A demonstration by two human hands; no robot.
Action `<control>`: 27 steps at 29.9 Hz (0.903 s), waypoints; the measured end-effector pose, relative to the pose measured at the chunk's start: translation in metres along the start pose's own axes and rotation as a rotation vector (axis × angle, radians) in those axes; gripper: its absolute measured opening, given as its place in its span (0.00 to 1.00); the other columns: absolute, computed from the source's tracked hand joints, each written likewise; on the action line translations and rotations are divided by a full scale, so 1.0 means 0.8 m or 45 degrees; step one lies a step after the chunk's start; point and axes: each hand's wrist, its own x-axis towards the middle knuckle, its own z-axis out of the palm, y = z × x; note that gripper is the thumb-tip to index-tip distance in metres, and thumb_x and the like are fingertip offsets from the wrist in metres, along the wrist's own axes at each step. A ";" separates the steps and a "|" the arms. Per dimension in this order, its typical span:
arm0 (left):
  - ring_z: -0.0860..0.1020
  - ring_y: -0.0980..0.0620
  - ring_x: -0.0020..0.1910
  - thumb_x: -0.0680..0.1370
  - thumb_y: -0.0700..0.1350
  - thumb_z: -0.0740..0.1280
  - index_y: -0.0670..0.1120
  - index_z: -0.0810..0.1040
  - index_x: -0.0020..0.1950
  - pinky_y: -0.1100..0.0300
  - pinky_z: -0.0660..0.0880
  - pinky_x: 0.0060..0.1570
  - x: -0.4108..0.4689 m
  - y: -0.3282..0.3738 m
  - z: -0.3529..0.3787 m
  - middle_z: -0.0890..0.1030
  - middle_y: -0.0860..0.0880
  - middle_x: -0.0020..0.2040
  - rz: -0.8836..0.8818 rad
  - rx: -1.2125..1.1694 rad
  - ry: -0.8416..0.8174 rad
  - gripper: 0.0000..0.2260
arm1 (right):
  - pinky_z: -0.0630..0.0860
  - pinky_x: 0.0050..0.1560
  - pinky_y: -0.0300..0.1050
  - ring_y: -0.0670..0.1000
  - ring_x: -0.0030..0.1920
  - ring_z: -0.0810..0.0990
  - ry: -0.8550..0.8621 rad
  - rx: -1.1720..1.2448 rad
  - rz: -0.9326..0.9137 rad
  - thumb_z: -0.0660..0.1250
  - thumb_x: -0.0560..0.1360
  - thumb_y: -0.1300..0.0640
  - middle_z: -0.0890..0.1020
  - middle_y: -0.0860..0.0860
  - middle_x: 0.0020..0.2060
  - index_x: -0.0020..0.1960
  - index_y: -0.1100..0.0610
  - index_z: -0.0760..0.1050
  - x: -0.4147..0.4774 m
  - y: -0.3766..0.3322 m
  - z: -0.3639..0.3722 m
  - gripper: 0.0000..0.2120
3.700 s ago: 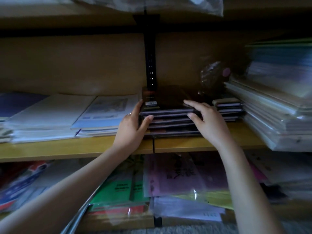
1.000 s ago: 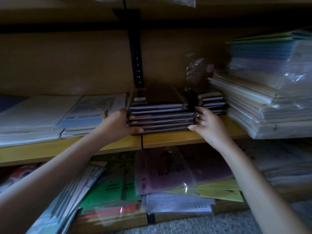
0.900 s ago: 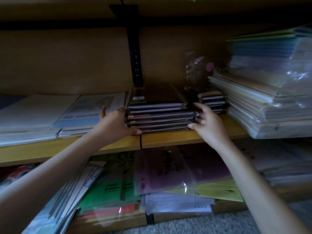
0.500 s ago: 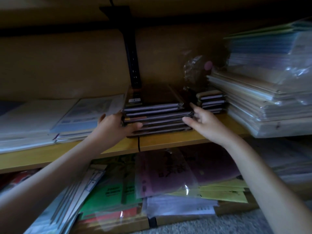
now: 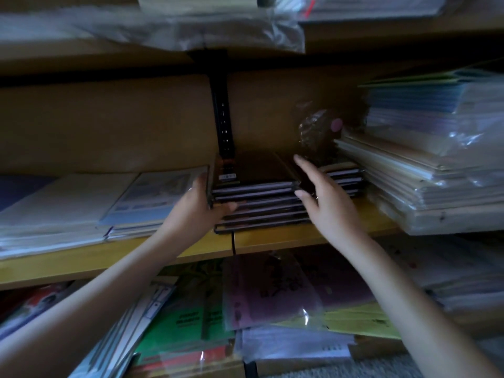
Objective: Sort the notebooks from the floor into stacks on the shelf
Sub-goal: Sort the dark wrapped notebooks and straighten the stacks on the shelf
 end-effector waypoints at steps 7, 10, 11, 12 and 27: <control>0.73 0.54 0.42 0.77 0.46 0.67 0.46 0.71 0.70 0.59 0.72 0.44 0.010 -0.001 -0.001 0.82 0.44 0.52 0.112 -0.020 0.226 0.21 | 0.78 0.52 0.38 0.49 0.55 0.81 0.066 0.142 0.066 0.64 0.77 0.56 0.79 0.48 0.61 0.65 0.48 0.74 0.018 -0.027 0.027 0.17; 0.73 0.54 0.42 0.76 0.47 0.69 0.45 0.71 0.70 0.59 0.73 0.44 0.014 -0.002 -0.002 0.82 0.45 0.50 0.131 0.035 0.215 0.23 | 0.76 0.47 0.34 0.48 0.50 0.82 -0.042 0.132 0.086 0.65 0.77 0.57 0.80 0.48 0.59 0.65 0.48 0.74 0.031 -0.026 0.022 0.17; 0.74 0.54 0.42 0.75 0.47 0.69 0.45 0.70 0.70 0.57 0.75 0.44 0.016 -0.002 -0.002 0.82 0.45 0.52 0.142 0.085 0.207 0.24 | 0.75 0.48 0.33 0.47 0.50 0.82 -0.090 0.130 0.089 0.65 0.77 0.58 0.80 0.47 0.58 0.66 0.49 0.74 0.034 -0.025 0.019 0.18; 0.74 0.54 0.42 0.75 0.47 0.69 0.45 0.70 0.70 0.57 0.75 0.45 0.018 -0.003 -0.002 0.82 0.45 0.54 0.141 0.133 0.204 0.24 | 0.75 0.48 0.33 0.45 0.48 0.82 -0.122 0.117 0.092 0.64 0.77 0.58 0.81 0.47 0.57 0.66 0.49 0.73 0.036 -0.025 0.018 0.18; 0.76 0.45 0.58 0.80 0.54 0.58 0.49 0.60 0.75 0.55 0.74 0.52 0.024 0.002 -0.002 0.70 0.43 0.70 0.106 0.264 0.144 0.24 | 0.74 0.53 0.47 0.55 0.57 0.78 0.129 -0.351 0.259 0.61 0.79 0.54 0.75 0.55 0.61 0.70 0.53 0.66 0.037 -0.062 0.046 0.20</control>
